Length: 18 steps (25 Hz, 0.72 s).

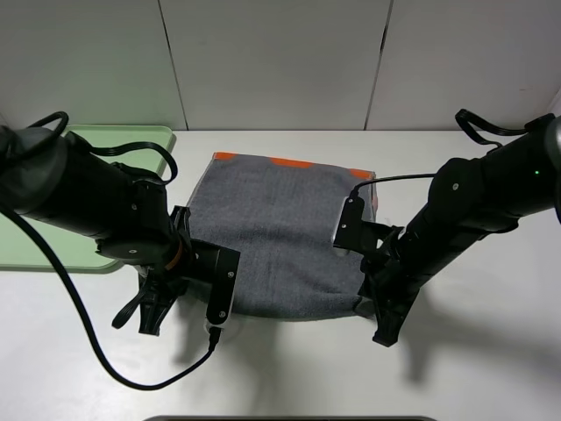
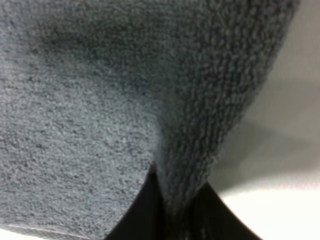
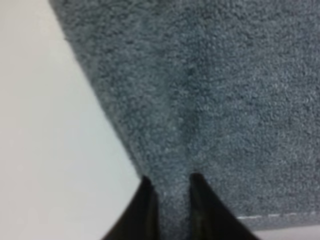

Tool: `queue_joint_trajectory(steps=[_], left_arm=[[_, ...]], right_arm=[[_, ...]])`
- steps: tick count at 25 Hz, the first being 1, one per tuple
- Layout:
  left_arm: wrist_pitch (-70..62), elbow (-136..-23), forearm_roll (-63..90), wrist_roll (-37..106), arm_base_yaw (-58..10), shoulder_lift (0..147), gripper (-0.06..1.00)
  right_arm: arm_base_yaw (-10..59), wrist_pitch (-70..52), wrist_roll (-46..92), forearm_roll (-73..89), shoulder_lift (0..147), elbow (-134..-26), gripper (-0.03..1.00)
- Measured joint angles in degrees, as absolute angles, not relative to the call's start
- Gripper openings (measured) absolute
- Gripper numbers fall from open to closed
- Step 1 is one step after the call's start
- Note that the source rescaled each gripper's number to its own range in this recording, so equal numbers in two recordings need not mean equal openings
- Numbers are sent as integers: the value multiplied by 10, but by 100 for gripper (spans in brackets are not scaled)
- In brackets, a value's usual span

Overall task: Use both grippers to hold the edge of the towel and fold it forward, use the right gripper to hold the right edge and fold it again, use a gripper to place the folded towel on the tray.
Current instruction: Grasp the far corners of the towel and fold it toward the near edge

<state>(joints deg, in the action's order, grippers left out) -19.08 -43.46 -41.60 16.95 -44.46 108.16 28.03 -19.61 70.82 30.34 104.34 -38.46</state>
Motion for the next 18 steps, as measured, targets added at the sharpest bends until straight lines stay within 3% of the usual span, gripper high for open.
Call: queue_joint_trajectory(steps=[4, 18], left_arm=[[-191, -435, -416, 170, -445, 1082, 0], [-241, -435, -417, 170, -445, 1049, 0]], right_arm=[[280, -202, 707, 303, 1043, -385, 0], [287, -219, 695, 304, 1029, -385, 0]])
